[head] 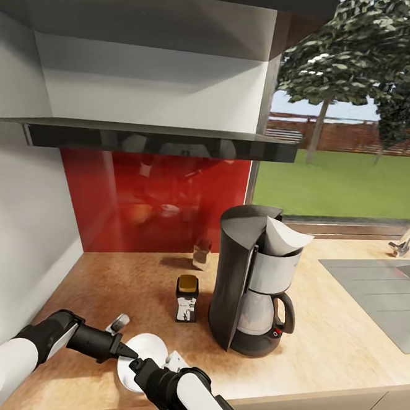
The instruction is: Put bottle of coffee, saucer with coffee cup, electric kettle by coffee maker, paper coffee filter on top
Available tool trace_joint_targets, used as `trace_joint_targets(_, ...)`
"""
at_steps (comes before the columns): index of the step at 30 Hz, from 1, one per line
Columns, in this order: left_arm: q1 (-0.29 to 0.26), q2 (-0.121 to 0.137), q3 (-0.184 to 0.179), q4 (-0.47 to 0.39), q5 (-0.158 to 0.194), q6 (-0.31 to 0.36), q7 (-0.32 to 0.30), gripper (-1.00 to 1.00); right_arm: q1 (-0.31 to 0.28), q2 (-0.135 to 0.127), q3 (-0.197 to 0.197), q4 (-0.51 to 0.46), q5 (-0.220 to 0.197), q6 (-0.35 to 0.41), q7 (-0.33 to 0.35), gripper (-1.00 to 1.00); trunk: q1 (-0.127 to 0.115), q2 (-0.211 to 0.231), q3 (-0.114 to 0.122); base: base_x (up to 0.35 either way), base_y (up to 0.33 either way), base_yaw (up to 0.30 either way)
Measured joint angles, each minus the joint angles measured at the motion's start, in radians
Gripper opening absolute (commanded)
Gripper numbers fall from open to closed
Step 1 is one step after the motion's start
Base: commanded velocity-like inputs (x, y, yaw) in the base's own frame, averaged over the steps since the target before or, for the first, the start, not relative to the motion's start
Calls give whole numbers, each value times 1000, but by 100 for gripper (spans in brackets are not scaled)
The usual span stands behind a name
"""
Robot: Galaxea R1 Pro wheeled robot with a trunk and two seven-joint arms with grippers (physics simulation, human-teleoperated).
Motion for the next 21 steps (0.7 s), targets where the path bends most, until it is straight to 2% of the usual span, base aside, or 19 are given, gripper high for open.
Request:
trace_joint_targets(13,-16,16,13,0,9,8,0,-100,0,0,2,-16,-1,0,0,100,0,0,0,0,0,0)
trace_joint_targets(17,-46,25,7,1,-3,-4,-2,-100,0,0,1,-71,2,2,-2,100,0,0,0,0,0,0)
trace_joint_targets(21,-84,58,7,1,-2,-4,-3,-100,0,0,-1,-91,2,2,-3,100,0,0,0,0,0,0)
